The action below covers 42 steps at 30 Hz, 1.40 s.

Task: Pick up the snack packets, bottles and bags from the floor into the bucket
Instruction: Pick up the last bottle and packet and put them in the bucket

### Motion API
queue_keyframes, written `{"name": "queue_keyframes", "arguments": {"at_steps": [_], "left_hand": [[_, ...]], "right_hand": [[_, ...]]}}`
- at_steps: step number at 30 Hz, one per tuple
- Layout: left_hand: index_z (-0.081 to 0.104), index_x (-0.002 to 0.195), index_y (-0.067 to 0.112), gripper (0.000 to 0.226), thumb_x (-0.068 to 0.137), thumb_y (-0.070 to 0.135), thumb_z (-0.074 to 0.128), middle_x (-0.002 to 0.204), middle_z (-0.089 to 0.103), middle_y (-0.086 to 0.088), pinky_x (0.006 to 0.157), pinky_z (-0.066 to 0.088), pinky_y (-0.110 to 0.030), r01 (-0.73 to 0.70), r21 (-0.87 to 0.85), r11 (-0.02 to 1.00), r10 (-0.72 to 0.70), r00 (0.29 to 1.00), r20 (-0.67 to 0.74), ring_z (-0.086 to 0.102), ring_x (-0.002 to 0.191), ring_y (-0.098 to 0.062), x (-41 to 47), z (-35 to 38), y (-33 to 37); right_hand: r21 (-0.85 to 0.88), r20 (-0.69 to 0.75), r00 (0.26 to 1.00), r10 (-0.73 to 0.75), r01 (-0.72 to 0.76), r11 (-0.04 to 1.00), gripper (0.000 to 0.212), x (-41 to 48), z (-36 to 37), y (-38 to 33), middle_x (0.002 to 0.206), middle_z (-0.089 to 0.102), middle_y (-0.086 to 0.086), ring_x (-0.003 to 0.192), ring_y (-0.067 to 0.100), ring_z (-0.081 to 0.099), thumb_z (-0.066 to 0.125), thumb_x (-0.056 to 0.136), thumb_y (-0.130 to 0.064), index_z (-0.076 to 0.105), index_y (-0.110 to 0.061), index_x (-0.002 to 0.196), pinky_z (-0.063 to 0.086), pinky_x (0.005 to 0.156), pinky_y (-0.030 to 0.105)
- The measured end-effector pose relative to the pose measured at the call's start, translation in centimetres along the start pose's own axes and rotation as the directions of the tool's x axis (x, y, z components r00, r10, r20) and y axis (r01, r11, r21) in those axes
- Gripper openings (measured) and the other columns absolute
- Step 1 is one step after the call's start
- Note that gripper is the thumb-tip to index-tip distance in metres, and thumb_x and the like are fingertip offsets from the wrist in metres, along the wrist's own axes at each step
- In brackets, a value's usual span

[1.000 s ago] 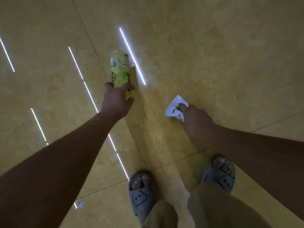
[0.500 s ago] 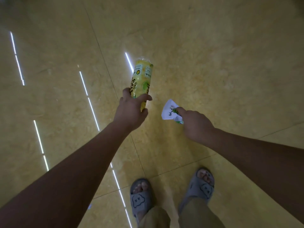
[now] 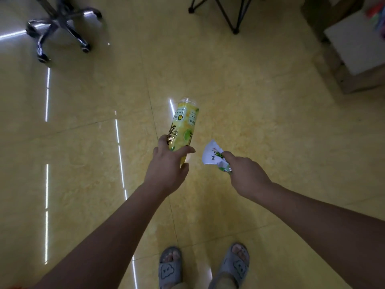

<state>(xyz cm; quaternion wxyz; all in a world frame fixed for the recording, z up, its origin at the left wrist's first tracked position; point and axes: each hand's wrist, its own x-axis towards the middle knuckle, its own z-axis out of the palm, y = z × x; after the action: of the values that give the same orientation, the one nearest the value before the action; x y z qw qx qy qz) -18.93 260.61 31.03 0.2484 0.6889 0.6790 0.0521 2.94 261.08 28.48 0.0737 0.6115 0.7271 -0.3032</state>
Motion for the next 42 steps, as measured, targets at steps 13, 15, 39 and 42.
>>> {"name": "queue_keyframes", "arguments": {"at_steps": [13,15,39,42], "left_hand": [[0.053,0.125,0.051,0.046,0.087,0.027,0.063,0.151,0.018,-0.008,0.09,0.049,-0.04,0.019,0.02,1.0,-0.016,0.99,-0.139,0.039,0.124,-0.033,-2.5,-13.1,6.8],[0.052,0.125,0.052,0.046,0.088,0.027,0.064,0.152,0.017,-0.008,0.093,0.049,-0.04,0.017,0.015,1.0,-0.015,0.987,-0.157,0.037,0.126,-0.033,-3.2,-14.8,7.7],[0.052,0.127,0.053,0.049,0.087,0.028,0.066,0.152,0.017,-0.01,0.101,0.042,-0.041,0.029,0.051,0.998,-0.005,0.904,-0.428,0.04,0.126,-0.033,-16.0,-39.3,7.4],[0.05,0.128,0.053,0.048,0.088,0.03,0.064,0.151,0.016,-0.008,0.099,0.046,-0.042,0.048,0.064,0.997,-0.015,0.902,-0.432,0.037,0.13,-0.032,-19.2,-41.7,6.3]], "right_hand": [[-0.045,-0.088,0.987,-0.136,0.132,0.99,0.064,-2.9,-15.1,-3.9,0.098,0.061,0.006,0.076,0.027,0.058,0.046,0.088,-0.001,0.03,-0.031,0.143,0.045,0.059,0.034],[-0.068,-0.091,0.985,-0.148,0.142,0.987,0.065,-3.7,-17.0,-4.5,0.1,0.061,0.007,0.077,0.027,0.059,0.044,0.088,0.0,0.03,-0.031,0.143,0.047,0.061,0.035],[-0.243,-0.211,0.911,-0.355,0.303,0.922,0.07,-15.0,-34.0,-24.3,0.111,0.059,0.005,0.087,0.029,0.059,0.041,0.084,0.003,0.029,-0.034,0.143,0.048,0.065,0.035],[-0.25,-0.234,0.893,-0.385,0.328,0.911,0.072,-17.0,-34.5,-27.7,0.109,0.06,0.007,0.083,0.028,0.058,0.041,0.085,0.003,0.029,-0.036,0.144,0.045,0.061,0.033]]}}
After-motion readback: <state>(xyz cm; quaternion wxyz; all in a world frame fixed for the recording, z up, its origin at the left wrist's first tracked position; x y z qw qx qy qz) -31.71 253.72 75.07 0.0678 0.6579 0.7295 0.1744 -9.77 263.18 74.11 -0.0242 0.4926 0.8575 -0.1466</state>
